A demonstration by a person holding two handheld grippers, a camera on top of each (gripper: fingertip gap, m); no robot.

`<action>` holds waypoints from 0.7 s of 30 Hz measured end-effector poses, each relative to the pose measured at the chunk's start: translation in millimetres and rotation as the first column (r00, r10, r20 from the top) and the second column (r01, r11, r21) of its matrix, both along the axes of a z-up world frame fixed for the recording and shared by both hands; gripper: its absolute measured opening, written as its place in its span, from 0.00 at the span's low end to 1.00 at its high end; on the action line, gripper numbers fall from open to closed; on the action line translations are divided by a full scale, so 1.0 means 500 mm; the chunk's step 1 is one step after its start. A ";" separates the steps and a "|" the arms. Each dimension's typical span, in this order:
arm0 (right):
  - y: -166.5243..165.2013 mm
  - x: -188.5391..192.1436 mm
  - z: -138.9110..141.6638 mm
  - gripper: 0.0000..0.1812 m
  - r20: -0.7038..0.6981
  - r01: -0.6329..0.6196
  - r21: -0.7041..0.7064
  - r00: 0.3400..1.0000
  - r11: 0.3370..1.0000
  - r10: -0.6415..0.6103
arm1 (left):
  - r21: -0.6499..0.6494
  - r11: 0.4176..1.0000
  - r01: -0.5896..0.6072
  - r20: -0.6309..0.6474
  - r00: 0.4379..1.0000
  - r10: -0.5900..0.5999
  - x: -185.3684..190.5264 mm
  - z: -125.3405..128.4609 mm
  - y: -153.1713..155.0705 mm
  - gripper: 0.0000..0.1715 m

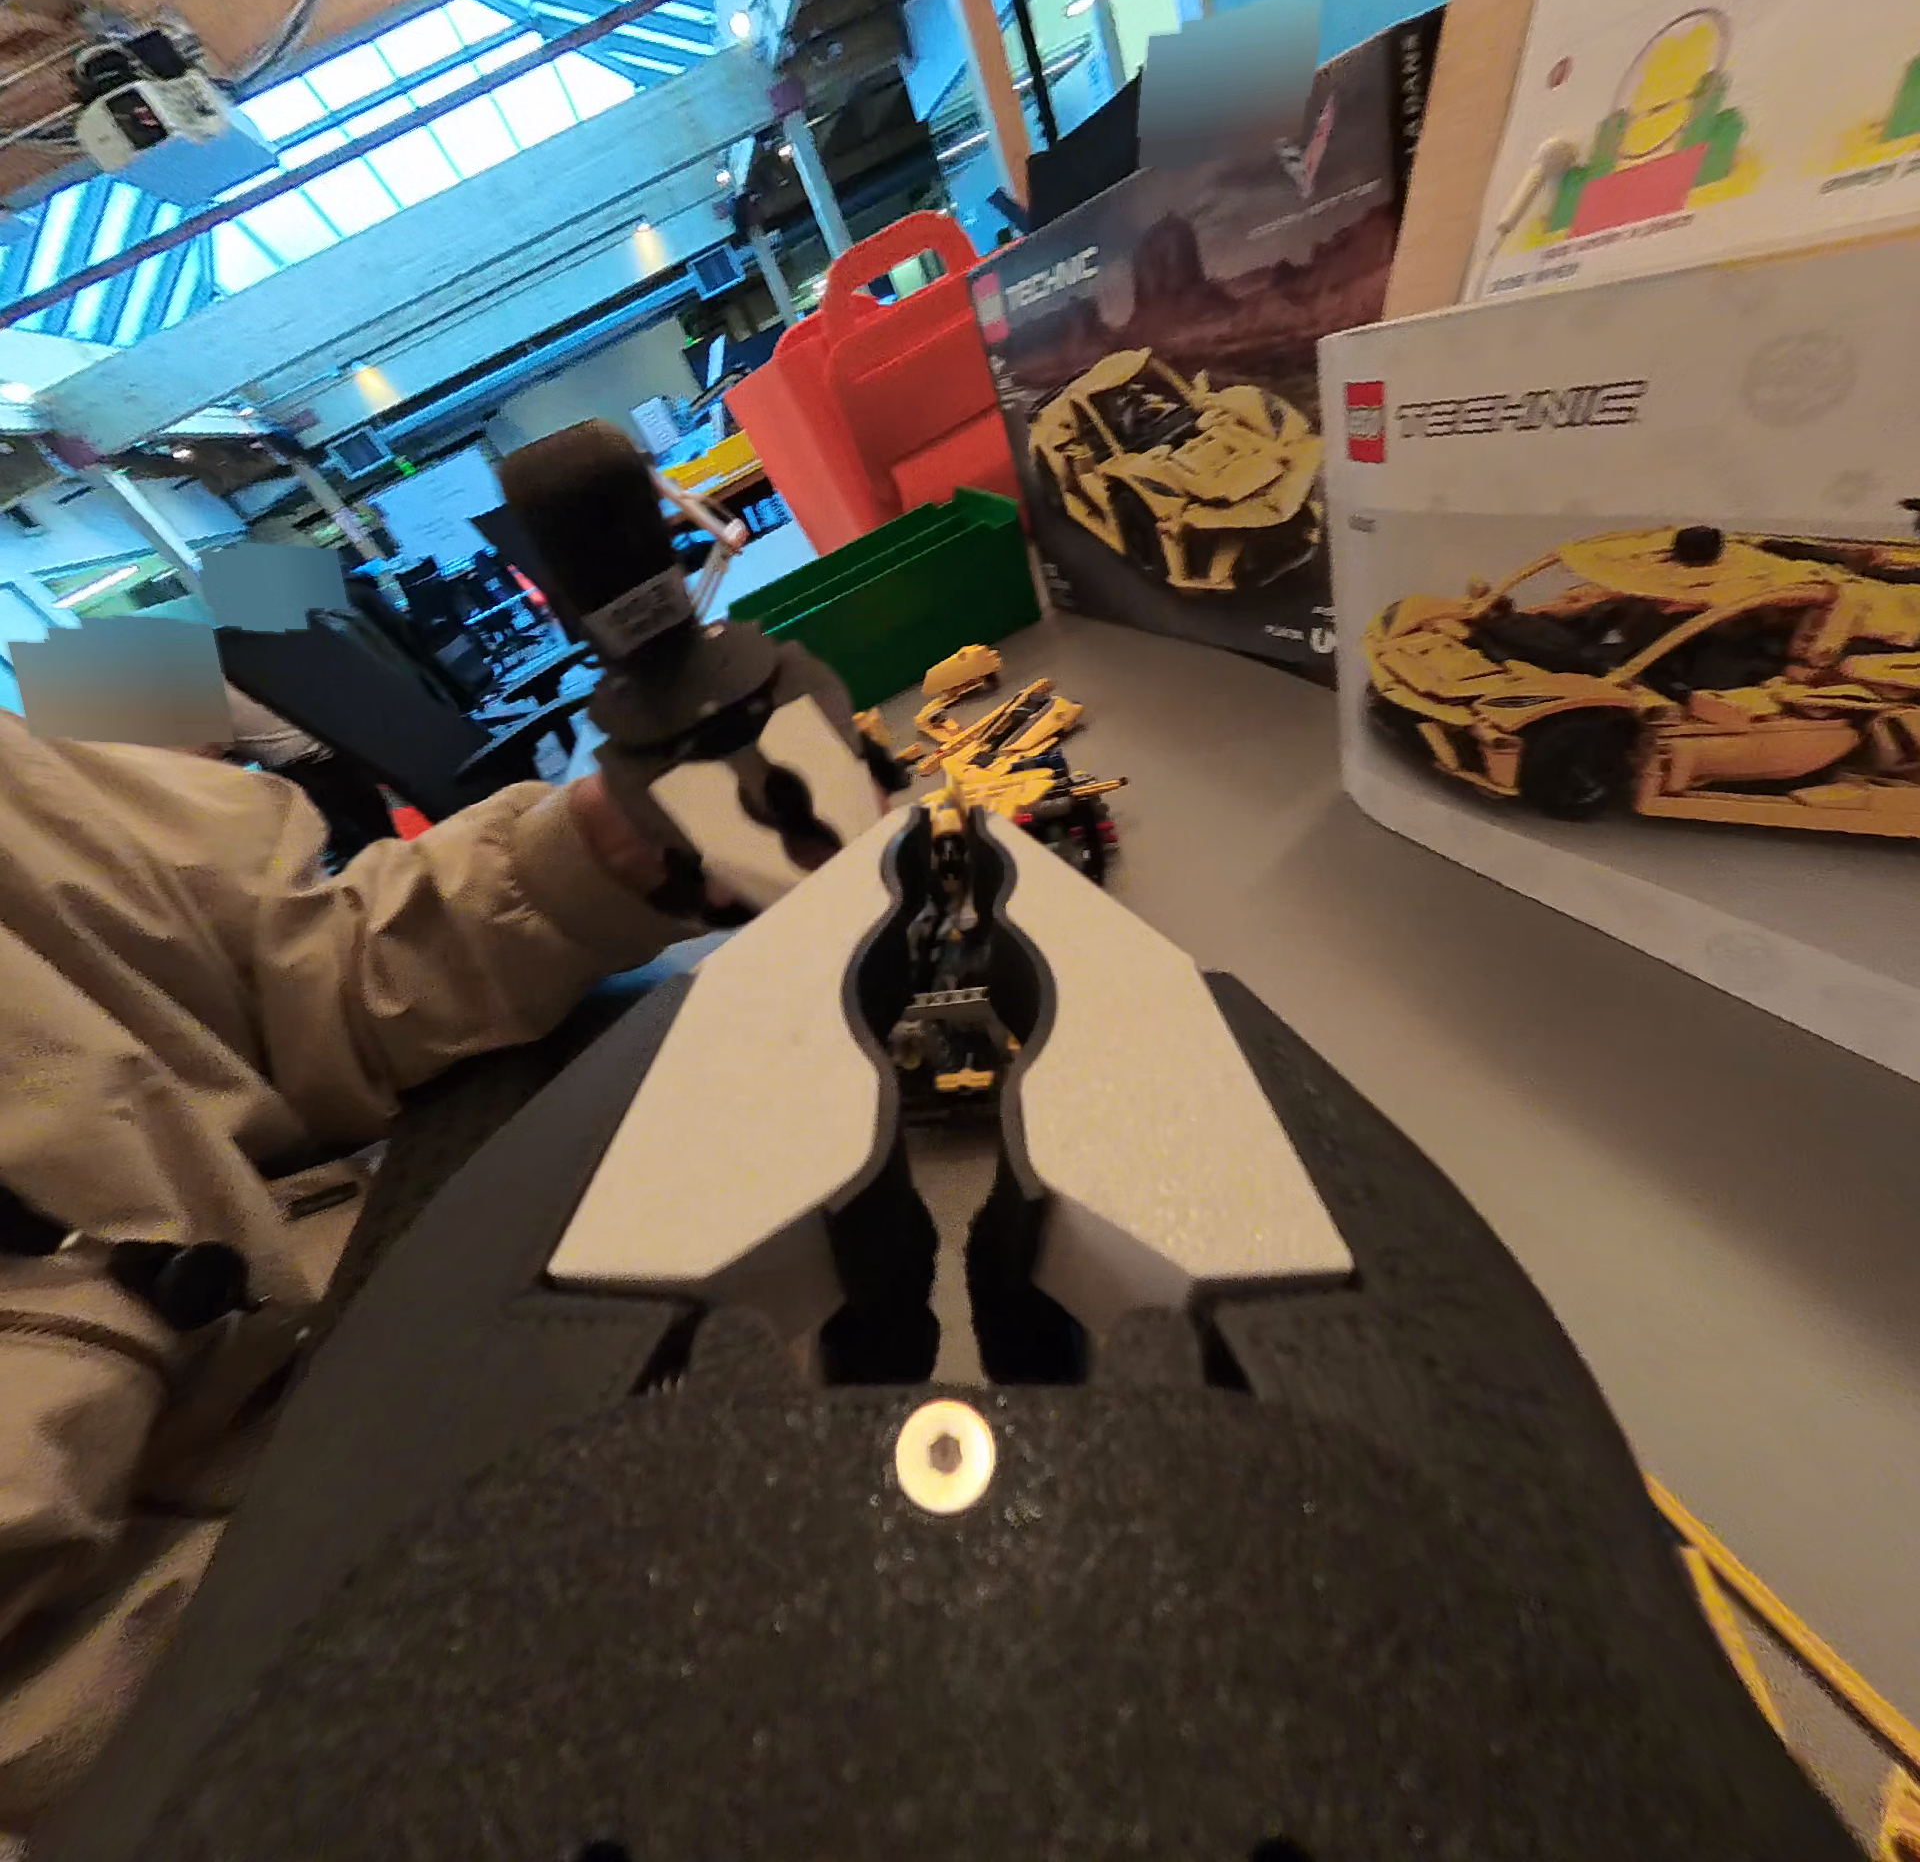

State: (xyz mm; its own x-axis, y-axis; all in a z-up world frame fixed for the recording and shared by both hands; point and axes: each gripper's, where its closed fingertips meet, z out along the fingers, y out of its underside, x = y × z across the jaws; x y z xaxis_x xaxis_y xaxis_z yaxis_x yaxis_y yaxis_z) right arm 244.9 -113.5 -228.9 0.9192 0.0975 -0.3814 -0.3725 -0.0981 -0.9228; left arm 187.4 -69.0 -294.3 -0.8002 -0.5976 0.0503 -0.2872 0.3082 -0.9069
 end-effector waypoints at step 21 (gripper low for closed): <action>-0.181 0.141 0.093 0.03 -0.102 0.374 0.339 0.927 0.863 -0.362 | 0.027 0.999 0.020 -0.381 0.925 -0.008 0.114 -0.110 -0.317 0.17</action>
